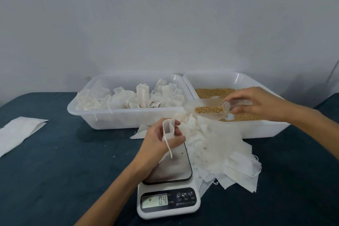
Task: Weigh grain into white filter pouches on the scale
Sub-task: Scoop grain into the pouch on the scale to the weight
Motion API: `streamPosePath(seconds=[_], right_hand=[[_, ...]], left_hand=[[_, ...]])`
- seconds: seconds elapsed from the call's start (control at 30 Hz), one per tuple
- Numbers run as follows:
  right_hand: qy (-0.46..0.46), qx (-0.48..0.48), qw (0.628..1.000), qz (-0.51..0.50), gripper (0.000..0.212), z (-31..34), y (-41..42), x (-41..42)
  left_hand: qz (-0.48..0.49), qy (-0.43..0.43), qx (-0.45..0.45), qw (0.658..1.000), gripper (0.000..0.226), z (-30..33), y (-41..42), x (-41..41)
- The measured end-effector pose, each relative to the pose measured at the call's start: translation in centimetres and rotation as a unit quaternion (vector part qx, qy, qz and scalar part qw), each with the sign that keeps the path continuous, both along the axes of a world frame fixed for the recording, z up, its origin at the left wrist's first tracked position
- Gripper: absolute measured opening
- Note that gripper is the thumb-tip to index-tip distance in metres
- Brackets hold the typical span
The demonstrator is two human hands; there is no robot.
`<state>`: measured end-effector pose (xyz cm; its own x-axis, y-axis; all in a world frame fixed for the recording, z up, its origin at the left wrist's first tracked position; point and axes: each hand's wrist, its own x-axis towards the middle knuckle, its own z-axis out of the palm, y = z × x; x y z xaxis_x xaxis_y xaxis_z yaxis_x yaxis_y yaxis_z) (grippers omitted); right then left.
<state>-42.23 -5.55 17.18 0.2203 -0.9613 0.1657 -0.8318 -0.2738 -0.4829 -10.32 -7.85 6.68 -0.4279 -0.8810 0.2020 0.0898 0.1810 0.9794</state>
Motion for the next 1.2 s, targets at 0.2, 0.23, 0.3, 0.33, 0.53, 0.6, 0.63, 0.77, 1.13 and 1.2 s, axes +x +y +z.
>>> streamPosePath(seconds=[0.2,0.23,0.3,0.33,0.53,0.6,0.63,0.77,1.13,1.2], right_hand=[[0.052,-0.031,0.997,0.049,0.038,1.6,0.2,3.2],[0.067,-0.034,0.996,0.050,0.039,1.9,0.1,3.4],[0.094,-0.043,0.993,0.053,0.042,2.3,-0.2,3.8],[0.107,-0.048,0.992,0.055,0.043,2.5,-0.2,4.0],[0.176,-0.069,0.980,0.058,0.045,3.8,-0.1,5.0],[0.187,-0.072,0.978,0.062,0.045,4.2,0.1,5.2],[0.193,-0.073,0.977,0.061,0.045,4.4,0.1,5.3],[0.213,-0.076,0.972,0.062,0.045,4.5,0.1,5.6],[0.248,-0.095,0.962,0.069,0.046,4.7,-0.2,6.3],[0.254,-0.094,0.960,0.069,0.046,4.7,-0.3,6.4]], left_hand=[[0.004,-0.012,0.012,1.000,0.026,-0.1,0.2,-0.2],[0.004,-0.013,0.012,1.000,0.026,-0.2,0.2,-0.2],[0.005,-0.010,0.013,1.000,0.029,-0.3,0.1,-0.3],[0.005,-0.008,0.015,1.000,0.032,-0.3,0.2,-0.4],[0.019,-0.011,0.022,1.000,0.027,-0.6,0.3,-0.6],[0.019,-0.008,0.026,0.999,0.025,-0.7,0.2,-0.7],[0.018,-0.008,0.026,0.999,0.026,-0.8,0.2,-0.7],[0.020,-0.015,0.023,0.999,0.030,-0.7,0.2,-0.7],[0.000,0.008,0.041,0.999,0.036,-1.1,-0.2,-0.7],[0.002,0.011,0.043,0.999,0.039,-1.1,-0.2,-0.7]])
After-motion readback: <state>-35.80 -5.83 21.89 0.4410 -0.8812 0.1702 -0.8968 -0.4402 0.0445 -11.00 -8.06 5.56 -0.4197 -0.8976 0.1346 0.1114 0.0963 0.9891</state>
